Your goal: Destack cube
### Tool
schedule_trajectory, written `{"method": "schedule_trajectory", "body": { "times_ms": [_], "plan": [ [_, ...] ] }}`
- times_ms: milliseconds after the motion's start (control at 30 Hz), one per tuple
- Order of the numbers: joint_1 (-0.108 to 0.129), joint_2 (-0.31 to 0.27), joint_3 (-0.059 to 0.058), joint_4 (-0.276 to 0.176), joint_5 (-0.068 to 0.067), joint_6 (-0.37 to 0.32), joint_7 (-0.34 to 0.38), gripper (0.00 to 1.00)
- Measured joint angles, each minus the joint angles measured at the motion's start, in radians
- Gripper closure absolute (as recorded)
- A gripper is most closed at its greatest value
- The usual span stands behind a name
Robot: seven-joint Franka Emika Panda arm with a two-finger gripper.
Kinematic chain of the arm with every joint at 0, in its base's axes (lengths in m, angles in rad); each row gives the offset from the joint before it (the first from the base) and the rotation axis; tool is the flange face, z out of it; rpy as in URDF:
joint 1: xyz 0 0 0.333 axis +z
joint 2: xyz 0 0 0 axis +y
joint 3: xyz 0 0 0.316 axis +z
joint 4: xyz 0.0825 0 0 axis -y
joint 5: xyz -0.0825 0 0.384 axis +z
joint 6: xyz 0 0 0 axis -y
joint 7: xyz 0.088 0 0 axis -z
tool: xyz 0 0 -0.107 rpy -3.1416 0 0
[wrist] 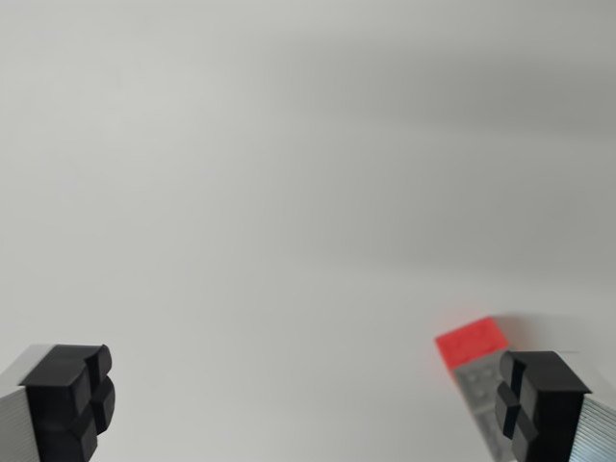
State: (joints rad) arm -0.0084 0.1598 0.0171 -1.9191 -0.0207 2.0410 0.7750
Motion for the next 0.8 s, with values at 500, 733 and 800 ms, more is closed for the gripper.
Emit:
{"method": "schedule_trajectory", "body": {
  "times_ms": [500,733,800],
  "plan": [
    [0.0,0.0,0.0,-0.001,0.0,0.0,-0.001,0.0],
    [-0.002,-0.003,-0.002,-0.014,0.0,0.008,-0.012,0.0],
    [-0.004,-0.006,-0.002,-0.021,0.0,0.012,-0.017,0.0]
  ]
}}
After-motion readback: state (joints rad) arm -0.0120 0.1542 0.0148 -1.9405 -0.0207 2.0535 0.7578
